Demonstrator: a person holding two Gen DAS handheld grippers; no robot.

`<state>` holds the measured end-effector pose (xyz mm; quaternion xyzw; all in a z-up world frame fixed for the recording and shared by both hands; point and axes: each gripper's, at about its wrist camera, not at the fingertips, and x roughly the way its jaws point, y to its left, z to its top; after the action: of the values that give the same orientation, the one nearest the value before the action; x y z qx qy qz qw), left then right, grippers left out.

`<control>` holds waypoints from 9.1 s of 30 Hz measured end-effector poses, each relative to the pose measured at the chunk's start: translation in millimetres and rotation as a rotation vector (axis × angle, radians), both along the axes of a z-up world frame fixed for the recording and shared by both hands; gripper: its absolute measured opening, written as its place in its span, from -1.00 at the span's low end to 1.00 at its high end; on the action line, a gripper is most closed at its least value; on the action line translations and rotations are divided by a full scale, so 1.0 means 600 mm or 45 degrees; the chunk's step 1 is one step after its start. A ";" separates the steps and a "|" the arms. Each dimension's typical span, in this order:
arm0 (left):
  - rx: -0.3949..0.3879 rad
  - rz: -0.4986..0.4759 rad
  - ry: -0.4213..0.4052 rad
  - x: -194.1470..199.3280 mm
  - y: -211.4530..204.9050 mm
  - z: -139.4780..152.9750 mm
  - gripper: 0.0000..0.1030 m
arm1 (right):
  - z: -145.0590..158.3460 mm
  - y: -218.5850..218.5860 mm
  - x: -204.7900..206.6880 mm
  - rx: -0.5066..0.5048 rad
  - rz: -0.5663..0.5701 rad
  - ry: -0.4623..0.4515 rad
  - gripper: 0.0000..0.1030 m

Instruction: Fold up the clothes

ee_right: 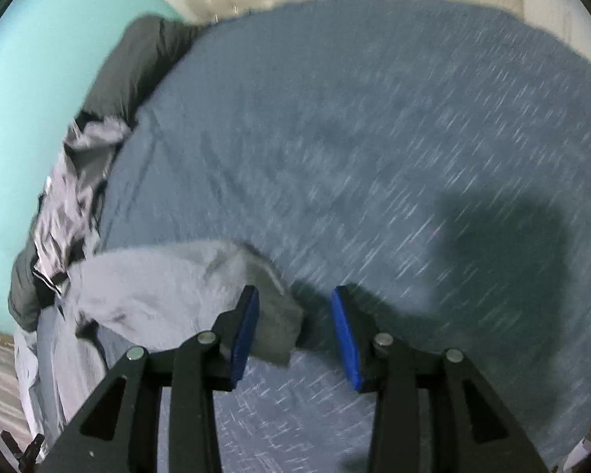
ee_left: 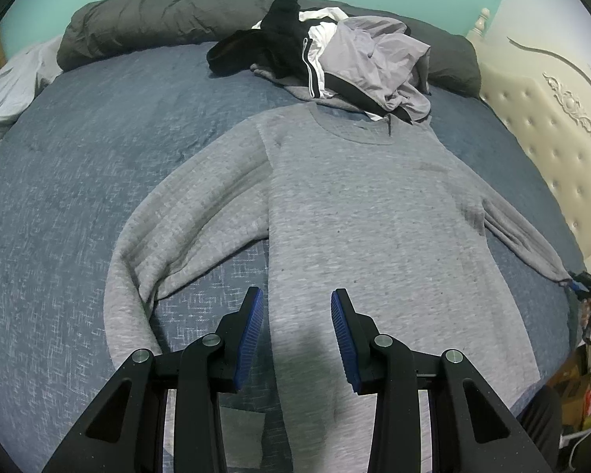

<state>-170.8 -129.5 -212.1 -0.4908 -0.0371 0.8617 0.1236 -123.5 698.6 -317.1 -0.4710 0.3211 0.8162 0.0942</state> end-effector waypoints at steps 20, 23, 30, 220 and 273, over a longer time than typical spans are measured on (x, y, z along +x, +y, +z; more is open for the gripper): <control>0.006 -0.016 -0.007 0.000 0.012 -0.001 -0.24 | -0.014 -0.064 0.003 0.115 0.124 -0.003 -0.87; 0.002 -0.015 -0.003 0.001 0.010 0.003 -0.24 | -0.002 -0.063 0.011 0.179 0.103 0.035 -0.91; -0.002 0.000 0.002 -0.002 0.001 0.007 -0.24 | 0.087 -0.013 0.025 0.419 0.011 0.187 -0.93; 0.228 0.036 -0.254 0.074 -0.081 -0.152 -0.74 | 0.124 -0.331 0.066 0.307 0.312 0.215 -0.54; -0.034 0.340 -0.117 0.101 -0.400 0.002 -0.66 | 0.125 -0.346 0.067 0.276 0.323 0.218 -0.54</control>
<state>-110.2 -369.7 -210.7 -0.5220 -0.0962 0.8475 -0.0003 -83.5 491.3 -242.1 -0.4235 0.1760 0.8886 0.0130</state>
